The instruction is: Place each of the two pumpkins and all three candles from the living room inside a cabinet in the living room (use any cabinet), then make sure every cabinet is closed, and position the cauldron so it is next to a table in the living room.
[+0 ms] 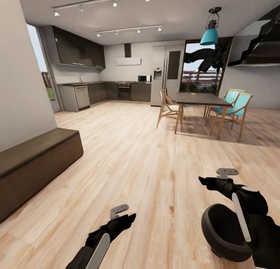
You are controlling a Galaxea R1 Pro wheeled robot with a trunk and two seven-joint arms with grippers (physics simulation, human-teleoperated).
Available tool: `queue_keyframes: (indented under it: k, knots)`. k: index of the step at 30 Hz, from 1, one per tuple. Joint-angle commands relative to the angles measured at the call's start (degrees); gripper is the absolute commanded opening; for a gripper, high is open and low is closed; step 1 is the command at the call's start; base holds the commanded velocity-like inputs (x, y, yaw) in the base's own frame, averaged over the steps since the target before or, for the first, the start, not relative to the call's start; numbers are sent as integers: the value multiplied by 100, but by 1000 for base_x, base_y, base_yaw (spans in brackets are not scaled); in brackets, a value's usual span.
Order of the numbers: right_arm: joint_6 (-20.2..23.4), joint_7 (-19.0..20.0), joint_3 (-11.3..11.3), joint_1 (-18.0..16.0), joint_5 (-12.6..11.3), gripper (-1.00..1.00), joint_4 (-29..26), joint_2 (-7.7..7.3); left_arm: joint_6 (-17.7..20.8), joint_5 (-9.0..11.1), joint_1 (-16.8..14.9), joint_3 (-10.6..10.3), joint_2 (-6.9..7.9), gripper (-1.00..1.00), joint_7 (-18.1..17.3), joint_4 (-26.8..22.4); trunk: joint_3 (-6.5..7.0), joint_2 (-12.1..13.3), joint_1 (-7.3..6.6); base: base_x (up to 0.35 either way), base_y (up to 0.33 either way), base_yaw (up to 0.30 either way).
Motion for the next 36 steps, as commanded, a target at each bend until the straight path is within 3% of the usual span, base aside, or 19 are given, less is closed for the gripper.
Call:
queue_keyframes:
  k: [1, 7, 13, 22, 30, 34, 35, 36]
  knots:
    - [29, 27, -2, 8, 20, 100, -38, 1, 21, 59, -3, -9, 2, 100, 53, -10, -6, -2, 2, 314, -141, -77]
    - [43, 17, 0, 28, 40, 100, -110, 5, 21, 60, -4, -10, 2, 100, 53, -10, -6, -2, 2, 279, -218, -267]
    - [442, 13, 9, 29, 44, 100, -114, 5, 21, 60, -3, -10, 2, 100, 53, -10, -6, -2, 2, 269, -238, -293]
    - [546, 0, 13, 38, 48, 100, -77, 11, 21, 56, -7, -19, -10, 100, 53, 72, -6, -2, 2, 263, -241, -296]
    - [461, -419, 287, 40, 119, 100, 856, 91, 59, 109, -37, 20, -69, 100, 72, 128, -6, -2, 2, 73, -67, -297]
    - [317, -509, 357, 18, 132, 100, 1102, 113, 352, 129, -464, -11, -204, 100, 420, 182, -6, -2, 2, 8, -7, -295]
    - [-68, -537, 374, -11, 137, 100, 1495, 188, 507, 157, -811, -75, -275, 100, 578, 254, -6, -2, 2, 2, -2, -289]
    - [-153, -545, 374, -20, 140, 100, 1630, 227, 541, 183, -898, -96, -287, 100, 605, 285, -6, -2, 2, 2, -1, -288]
